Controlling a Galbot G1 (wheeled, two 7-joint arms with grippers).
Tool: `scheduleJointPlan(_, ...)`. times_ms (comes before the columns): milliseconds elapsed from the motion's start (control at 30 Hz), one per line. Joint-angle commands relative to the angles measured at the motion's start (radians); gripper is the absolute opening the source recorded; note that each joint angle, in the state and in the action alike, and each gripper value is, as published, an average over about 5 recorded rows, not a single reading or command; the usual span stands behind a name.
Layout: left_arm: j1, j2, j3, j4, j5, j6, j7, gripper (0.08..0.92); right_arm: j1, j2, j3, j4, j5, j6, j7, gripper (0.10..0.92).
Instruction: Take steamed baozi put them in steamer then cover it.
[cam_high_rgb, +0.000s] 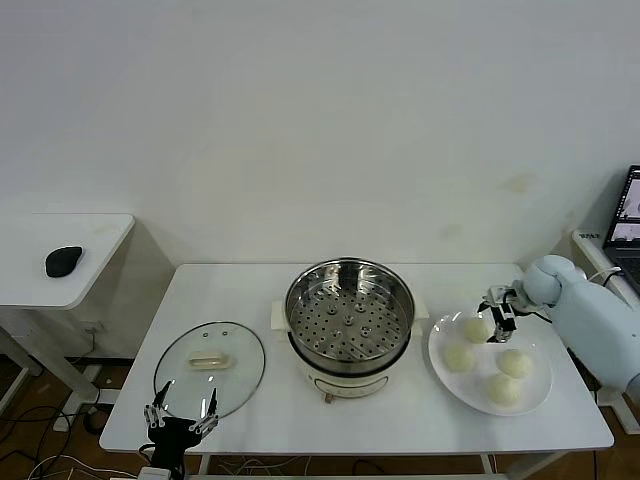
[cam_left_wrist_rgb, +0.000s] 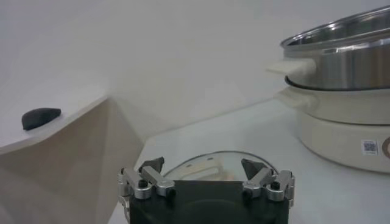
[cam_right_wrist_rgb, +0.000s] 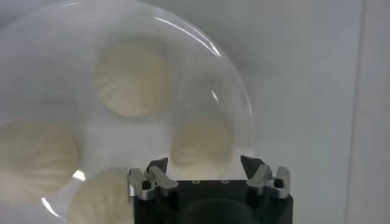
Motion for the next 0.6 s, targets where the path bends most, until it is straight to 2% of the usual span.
scheduleJointPlan(33, 0.001, 0.002, -0.002, 0.000, 0.001, 0.000, 0.000, 0.823, -0.001, 0.035, -0.013, -0.045, -0.025, -0.003, -0.001, 0.743)
scheduleJointPlan(233, -0.002, 0.001, -0.003, 0.001, 0.001, 0.000, 0.000, 0.823, -0.005, 0.041, -0.007, -0.046, -0.034, -0.011, 0.008, 0.717)
scheduleJointPlan(600, 0.000, 0.001, -0.001, -0.007, 0.006, -0.001, 0.001, 0.823, -0.004, 0.026, -0.009, -0.018, -0.030, -0.023, 0.014, 0.587)
